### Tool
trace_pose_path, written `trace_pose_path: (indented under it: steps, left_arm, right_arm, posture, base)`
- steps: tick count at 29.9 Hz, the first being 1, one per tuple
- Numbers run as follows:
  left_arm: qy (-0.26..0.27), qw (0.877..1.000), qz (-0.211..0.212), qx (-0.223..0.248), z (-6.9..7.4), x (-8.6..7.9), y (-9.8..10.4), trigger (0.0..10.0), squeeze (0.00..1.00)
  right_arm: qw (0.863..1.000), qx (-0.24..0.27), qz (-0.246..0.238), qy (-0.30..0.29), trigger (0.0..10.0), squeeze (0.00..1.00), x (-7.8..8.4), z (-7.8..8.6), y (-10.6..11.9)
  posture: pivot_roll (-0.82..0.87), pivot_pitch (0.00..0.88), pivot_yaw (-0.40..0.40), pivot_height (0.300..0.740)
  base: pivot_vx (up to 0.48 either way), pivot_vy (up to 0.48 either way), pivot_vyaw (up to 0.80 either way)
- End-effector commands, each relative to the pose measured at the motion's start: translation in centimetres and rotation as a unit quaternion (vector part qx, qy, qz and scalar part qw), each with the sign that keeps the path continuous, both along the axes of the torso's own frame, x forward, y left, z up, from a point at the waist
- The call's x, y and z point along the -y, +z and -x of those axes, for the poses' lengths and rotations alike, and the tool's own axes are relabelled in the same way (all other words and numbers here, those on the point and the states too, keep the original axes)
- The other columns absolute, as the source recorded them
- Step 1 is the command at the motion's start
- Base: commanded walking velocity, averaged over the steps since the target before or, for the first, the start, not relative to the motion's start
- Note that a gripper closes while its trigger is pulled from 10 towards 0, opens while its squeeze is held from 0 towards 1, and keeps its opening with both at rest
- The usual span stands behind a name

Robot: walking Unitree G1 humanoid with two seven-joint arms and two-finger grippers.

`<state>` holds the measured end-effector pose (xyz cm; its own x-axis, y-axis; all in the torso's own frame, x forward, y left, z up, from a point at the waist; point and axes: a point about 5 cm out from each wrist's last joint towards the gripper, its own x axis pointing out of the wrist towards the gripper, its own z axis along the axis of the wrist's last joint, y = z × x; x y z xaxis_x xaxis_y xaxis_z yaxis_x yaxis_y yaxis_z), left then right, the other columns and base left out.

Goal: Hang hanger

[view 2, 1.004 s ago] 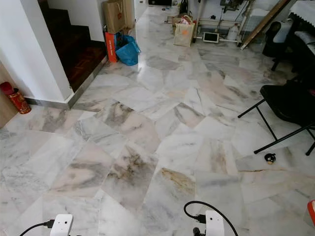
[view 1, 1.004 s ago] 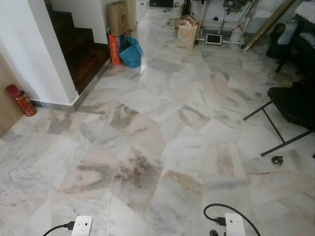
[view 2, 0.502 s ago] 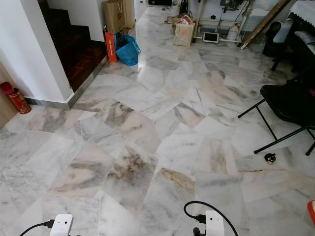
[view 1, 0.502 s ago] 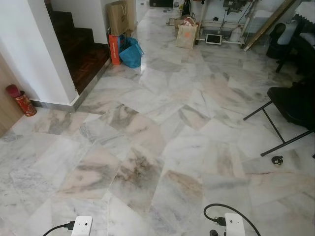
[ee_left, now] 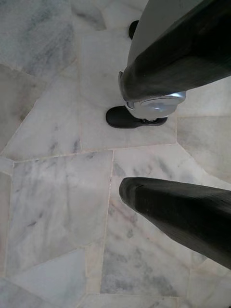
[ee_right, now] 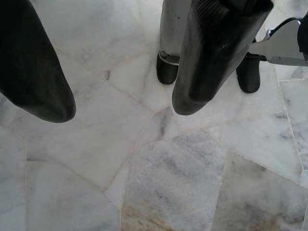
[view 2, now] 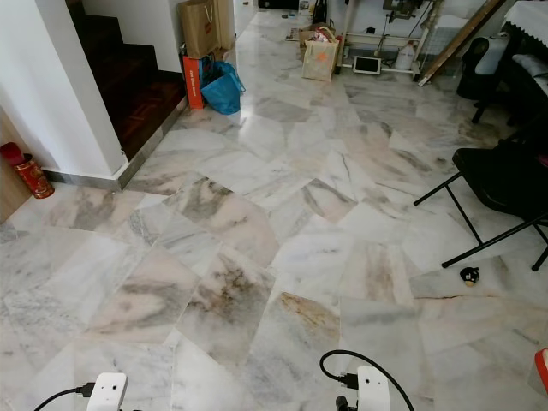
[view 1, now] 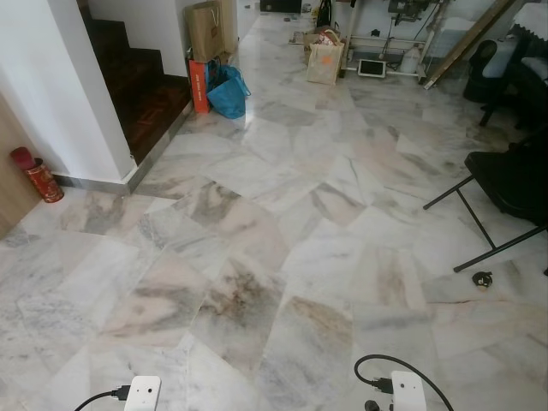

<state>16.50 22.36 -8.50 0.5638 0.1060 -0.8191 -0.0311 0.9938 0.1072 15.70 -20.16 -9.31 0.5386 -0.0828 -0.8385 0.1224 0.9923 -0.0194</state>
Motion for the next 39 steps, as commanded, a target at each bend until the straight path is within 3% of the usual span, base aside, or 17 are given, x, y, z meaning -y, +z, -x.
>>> trace_pose_path:
  steps: [1, 28, 39]
  left_arm:
    - [-0.151, 0.988, -0.006, -0.027, -3.01, 1.38, 1.08, 10.0, 0.0]
    - [-0.144, 0.989, 0.002, -0.019, -3.03, 1.48, 1.09, 10.0, 0.0]
    - [-0.142, 0.99, 0.004, -0.018, -3.05, 1.55, 1.1, 10.0, 0.0]
  right_arm:
    - [0.987, 0.025, -0.11, -0.118, 10.0, 0.0, -1.44, 1.48, -0.62]
    - [0.986, 0.029, -0.11, -0.123, 10.0, 0.0, -1.45, 1.33, -0.56]
    - [0.986, 0.03, -0.111, -0.121, 10.0, 0.0, -1.52, 1.28, -0.54]
  posture:
    - [-0.1, 0.078, 0.071, 0.74]
    - [-0.09, 0.073, 0.072, 0.74]
    - [-0.1, 0.072, 0.071, 0.74]
  base:
    - [0.0, 0.0, 0.0]
    - [0.0, 0.0, 0.0]
    - [-0.257, 0.0, 0.0]
